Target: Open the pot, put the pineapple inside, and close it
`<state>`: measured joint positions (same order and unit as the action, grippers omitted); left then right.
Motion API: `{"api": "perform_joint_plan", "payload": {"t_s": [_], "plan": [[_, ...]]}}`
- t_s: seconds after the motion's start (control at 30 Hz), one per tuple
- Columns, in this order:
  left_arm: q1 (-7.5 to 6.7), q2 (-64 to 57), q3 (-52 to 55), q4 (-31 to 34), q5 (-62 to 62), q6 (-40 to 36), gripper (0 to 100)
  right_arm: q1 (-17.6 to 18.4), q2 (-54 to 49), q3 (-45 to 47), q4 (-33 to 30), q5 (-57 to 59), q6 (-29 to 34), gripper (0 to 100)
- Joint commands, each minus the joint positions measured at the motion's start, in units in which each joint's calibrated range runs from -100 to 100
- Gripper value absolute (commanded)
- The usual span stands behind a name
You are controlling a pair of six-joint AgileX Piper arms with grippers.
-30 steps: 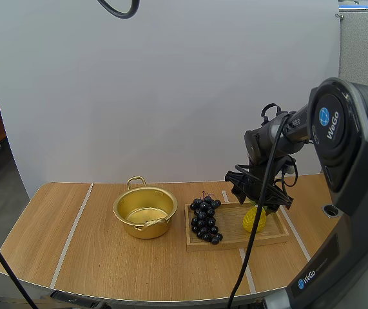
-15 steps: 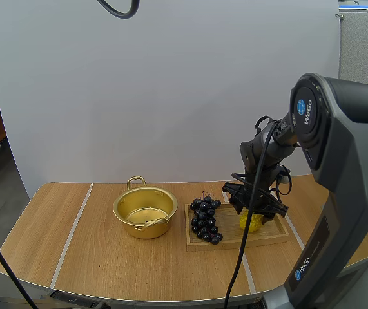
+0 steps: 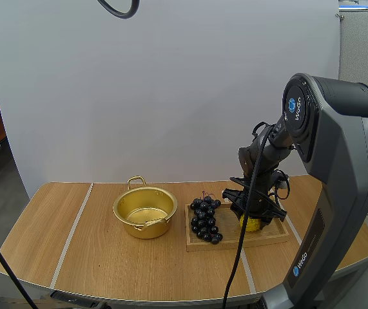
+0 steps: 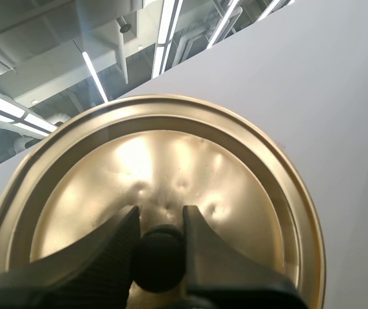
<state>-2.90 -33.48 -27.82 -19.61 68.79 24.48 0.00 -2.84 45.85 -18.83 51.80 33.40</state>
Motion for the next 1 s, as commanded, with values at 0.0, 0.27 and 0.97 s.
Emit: {"api": "perform_joint_plan", "payload": {"t_s": [0.0,0.27,0.97], "plan": [[-0.16,-0.20,-0.36,0.53,-1.91,-0.45,0,-0.15,-1.09,-0.24,-1.44,0.41,-0.52,0],[-0.16,-0.20,-0.36,0.53,-1.91,-0.45,0,3.21,-12.34,-0.24,-1.83,-9.45,-9.59,0],[-0.16,-0.20,-0.36,0.53,-1.91,-0.45,0,23.62,-17.37,-8.22,-3.33,-15.55,-29.57,0]]}}
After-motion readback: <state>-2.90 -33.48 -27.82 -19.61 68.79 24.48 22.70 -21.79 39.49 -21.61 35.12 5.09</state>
